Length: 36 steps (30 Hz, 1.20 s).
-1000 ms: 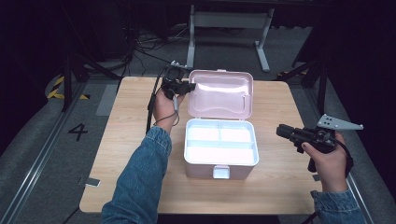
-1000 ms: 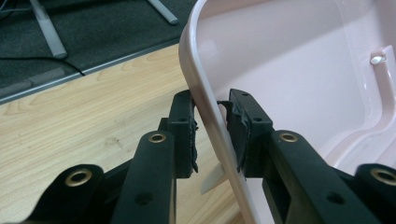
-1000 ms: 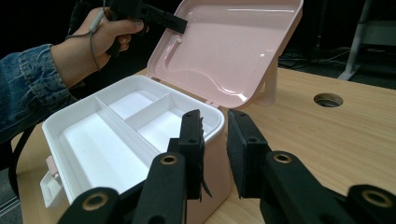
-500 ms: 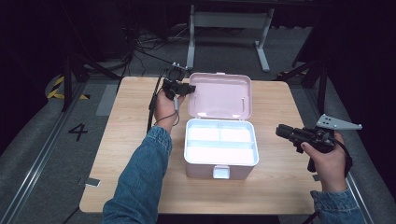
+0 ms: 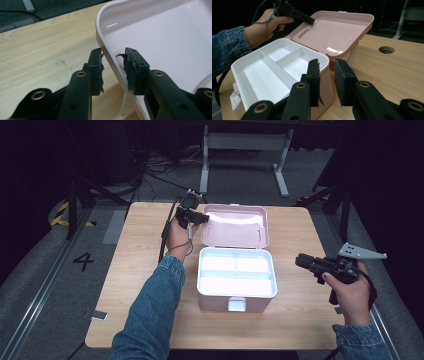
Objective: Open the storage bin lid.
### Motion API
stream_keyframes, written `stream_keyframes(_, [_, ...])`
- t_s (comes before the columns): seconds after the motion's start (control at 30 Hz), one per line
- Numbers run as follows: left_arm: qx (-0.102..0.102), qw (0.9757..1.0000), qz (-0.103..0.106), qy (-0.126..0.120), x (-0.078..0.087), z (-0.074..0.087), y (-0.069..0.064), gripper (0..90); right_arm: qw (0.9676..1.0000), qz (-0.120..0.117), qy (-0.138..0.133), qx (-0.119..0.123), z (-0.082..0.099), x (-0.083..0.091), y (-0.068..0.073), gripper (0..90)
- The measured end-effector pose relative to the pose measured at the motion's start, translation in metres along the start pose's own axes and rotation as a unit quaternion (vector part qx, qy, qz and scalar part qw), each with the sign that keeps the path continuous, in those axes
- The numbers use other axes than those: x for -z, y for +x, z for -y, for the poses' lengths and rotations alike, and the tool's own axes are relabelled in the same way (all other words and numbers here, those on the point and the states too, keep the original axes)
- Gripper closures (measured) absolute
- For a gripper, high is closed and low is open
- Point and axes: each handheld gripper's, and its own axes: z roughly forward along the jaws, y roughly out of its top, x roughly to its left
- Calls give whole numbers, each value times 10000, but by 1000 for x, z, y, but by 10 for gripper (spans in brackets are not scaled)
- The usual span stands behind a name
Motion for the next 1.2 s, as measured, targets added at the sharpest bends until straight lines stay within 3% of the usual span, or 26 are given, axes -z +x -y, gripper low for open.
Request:
stream_keyframes(0.13, [-25, 9998, 16, 192, -6, 2, 2, 689, 10000, 26, 10, -14, 1, 2, -1, 751])
stream_keyframes(0.33, [140, 9989, 136, 438, -13, 8, 7, 674, 10000, 44, -14, -26, 1, 3, -1, 744])
stream_keyframes(0.43, [16, 9987, 147, 482, -11, 9, 7, 658, 10000, 44, -17, -44, 1, 3, -1, 743])
stream_keyframes(0.5, [-100, 9992, 19, 396, -5, 10, 7, 597, 10000, 38, -20, -36, 1, 3, -2, 739])
stream_keyframes(0.73, [-120, 9997, 216, 31, 34, 16, 11, 552, 9999, 59, 133, -44, 0, -3, -7, 690])
stream_keyframes(0.93, [-446, 9978, 376, -305, 79, 23, -4, 542, 9998, 122, 152, 17, -8, -10, -12, 663])
stream_keyframes(1.2, [-837, 9953, 393, -290, 129, 41, -25, 512, 9995, 206, 247, 31, -15, -17, -18, 645])
